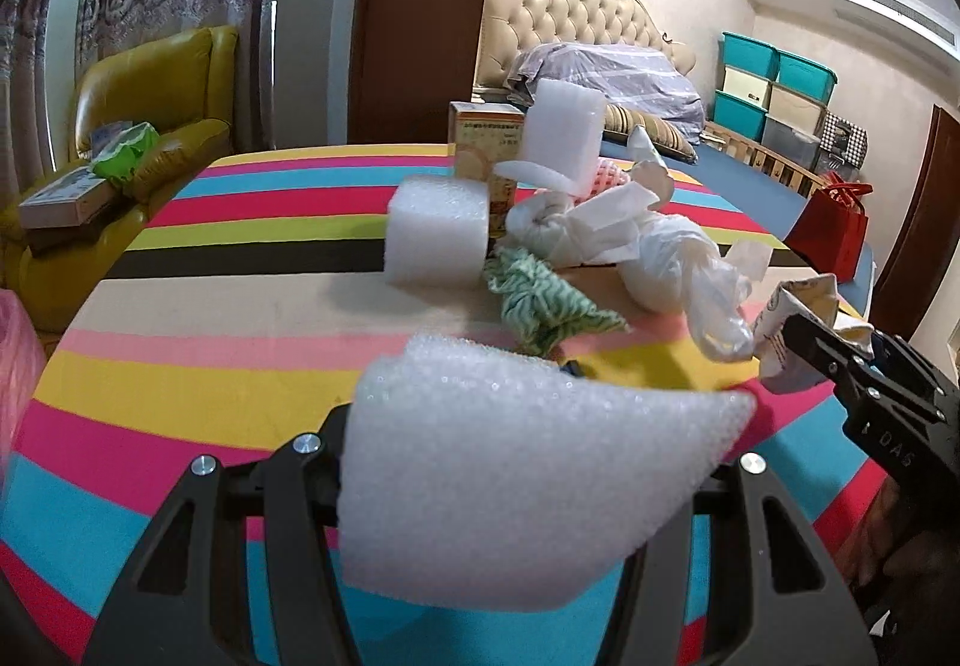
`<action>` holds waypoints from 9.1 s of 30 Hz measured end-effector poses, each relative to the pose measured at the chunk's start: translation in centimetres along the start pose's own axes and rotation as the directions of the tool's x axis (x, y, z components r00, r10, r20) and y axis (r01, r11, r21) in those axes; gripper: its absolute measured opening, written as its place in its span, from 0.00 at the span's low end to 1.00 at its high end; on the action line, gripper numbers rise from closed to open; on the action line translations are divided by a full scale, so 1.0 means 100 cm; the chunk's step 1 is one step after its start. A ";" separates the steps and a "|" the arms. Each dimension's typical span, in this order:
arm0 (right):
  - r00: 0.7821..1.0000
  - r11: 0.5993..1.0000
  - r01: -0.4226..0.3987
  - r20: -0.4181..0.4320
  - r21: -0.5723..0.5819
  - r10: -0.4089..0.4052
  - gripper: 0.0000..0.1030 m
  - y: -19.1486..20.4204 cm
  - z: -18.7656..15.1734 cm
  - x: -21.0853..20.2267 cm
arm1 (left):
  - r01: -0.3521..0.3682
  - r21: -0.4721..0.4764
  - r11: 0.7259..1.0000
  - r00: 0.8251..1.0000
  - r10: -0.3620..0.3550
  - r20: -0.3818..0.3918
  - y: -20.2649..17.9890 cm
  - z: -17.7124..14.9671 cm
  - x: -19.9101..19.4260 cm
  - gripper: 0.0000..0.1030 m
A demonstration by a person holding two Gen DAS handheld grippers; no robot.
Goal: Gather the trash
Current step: 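Carry the foam sheet with the left tool while the right tool carries the cup, releasing both into the bin, then grasp the green-white striped cloth with the left tool while the right tool grasps the white tissue, then lift the striped cloth with the left tool while the right tool lifts the tissue, then carry the striped cloth with the left tool while the right tool carries the tissue to the pink bin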
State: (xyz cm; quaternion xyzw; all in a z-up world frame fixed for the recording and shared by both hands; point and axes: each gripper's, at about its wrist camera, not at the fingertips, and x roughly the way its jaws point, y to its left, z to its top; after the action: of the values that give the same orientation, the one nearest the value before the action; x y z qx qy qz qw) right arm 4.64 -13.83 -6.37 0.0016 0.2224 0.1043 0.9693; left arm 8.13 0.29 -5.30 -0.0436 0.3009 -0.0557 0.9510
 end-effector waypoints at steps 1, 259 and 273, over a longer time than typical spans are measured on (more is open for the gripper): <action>1.000 1.000 -0.011 0.002 -0.003 0.011 0.53 0.004 -0.001 -0.001 | -0.001 0.003 1.000 1.000 0.001 0.002 0.001 -0.002 -0.003 0.52; 0.829 0.707 -0.559 -0.266 -0.434 0.491 0.28 0.311 0.037 0.028 | -0.529 -0.195 0.826 0.836 0.546 0.049 0.262 -0.040 -0.173 0.31; 0.747 0.600 -0.662 -0.334 -0.449 0.575 0.28 0.413 0.058 0.048 | -0.571 -0.291 0.767 0.807 0.589 -0.030 0.356 -0.048 -0.177 0.31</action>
State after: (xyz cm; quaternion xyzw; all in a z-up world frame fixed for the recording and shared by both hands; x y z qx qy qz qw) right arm 3.05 27.79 -1.12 -0.2032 0.2435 0.4923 0.8106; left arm -6.17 37.63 -3.26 -0.0874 0.2742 0.2864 0.9139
